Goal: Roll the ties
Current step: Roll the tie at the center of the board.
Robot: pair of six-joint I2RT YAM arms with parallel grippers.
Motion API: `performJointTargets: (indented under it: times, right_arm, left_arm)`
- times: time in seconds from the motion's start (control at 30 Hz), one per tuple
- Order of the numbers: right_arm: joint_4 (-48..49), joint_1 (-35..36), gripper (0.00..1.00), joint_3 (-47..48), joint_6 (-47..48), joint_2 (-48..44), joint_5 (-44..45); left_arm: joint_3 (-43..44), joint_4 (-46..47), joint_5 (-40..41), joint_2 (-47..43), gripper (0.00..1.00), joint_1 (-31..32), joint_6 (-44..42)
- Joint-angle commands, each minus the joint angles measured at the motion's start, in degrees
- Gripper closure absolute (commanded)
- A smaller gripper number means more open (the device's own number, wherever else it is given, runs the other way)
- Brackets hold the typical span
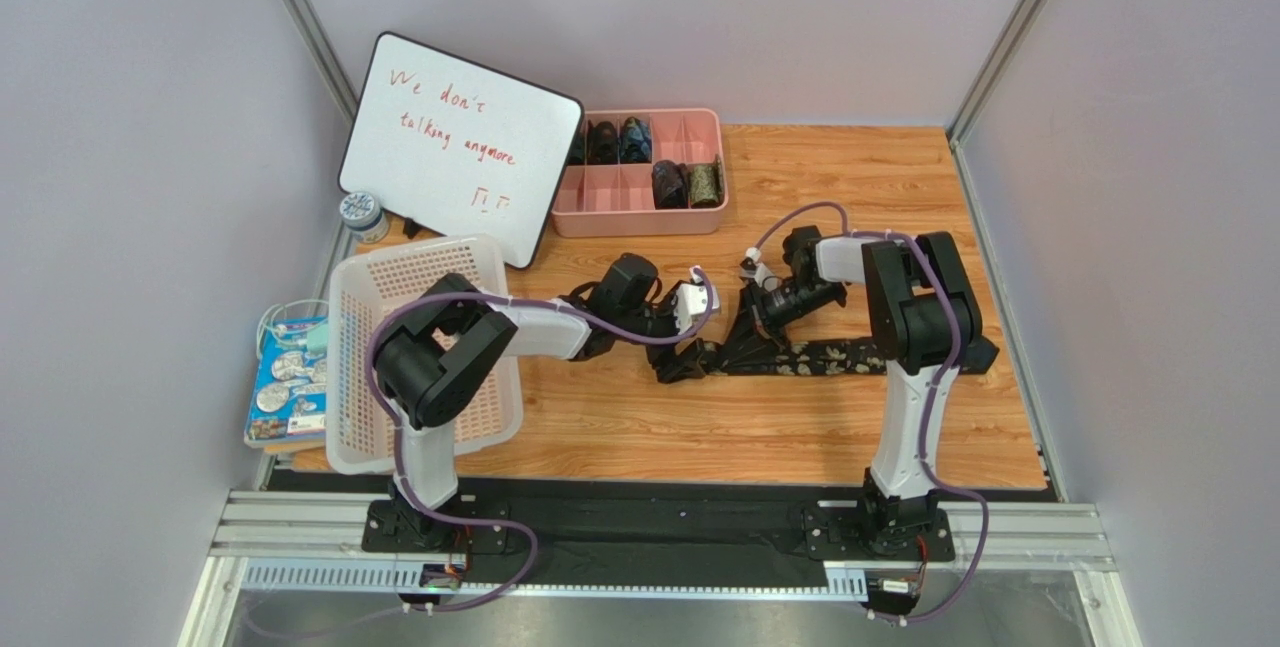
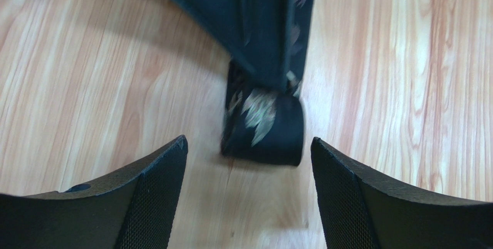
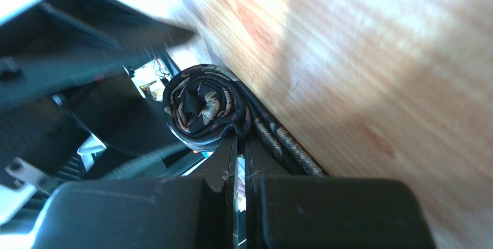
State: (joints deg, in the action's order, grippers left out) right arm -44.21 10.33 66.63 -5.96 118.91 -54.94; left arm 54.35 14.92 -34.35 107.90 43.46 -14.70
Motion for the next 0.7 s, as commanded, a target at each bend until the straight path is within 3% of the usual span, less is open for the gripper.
performJointTargets:
  times: [0.0,0.03,0.13,0.2,0.23,0.33,0.53,0.67]
  right_arm:
    - [1.4,0.2,1.00,0.3,-0.5,5.5,14.9]
    - [1.3,0.3,1.00,0.4,-0.5,5.7,14.8]
    - [1.5,0.7,1.00,0.7,-0.6,5.7,13.8]
    - [1.4,0.7,1.00,0.8,-0.5,5.1,12.0]
    - [1.2,0.6,0.98,0.8,-0.2,3.9,11.3]
    - [-0.6,-0.3,0.82,1.3,1.1,0.0,8.9]
    - [-5.5,-1.1,0.58,1.8,4.2,-7.5,5.5]
    - [-2.7,-0.9,0.52,0.2,0.8,-9.8,2.1]
  left_arm:
    - [0.8,8.0,-2.8,3.2,0.20,2.1,-0.9]
    - [1.0,8.0,-2.7,3.5,0.22,2.4,-1.5]
    - [2.7,4.3,-1.3,5.0,0.41,3.7,-4.6]
    - [4.3,-1.2,0.2,4.6,0.63,4.1,-7.4]
    - [4.4,-2.9,1.2,4.3,0.79,4.3,-9.0]
    - [6.6,-13.1,4.2,3.7,0.90,4.9,-13.5]
    - [12.2,-27.2,9.5,5.7,0.88,5.7,-14.9]
    - [14.3,-30.5,11.3,6.7,0.83,6.9,-14.0]
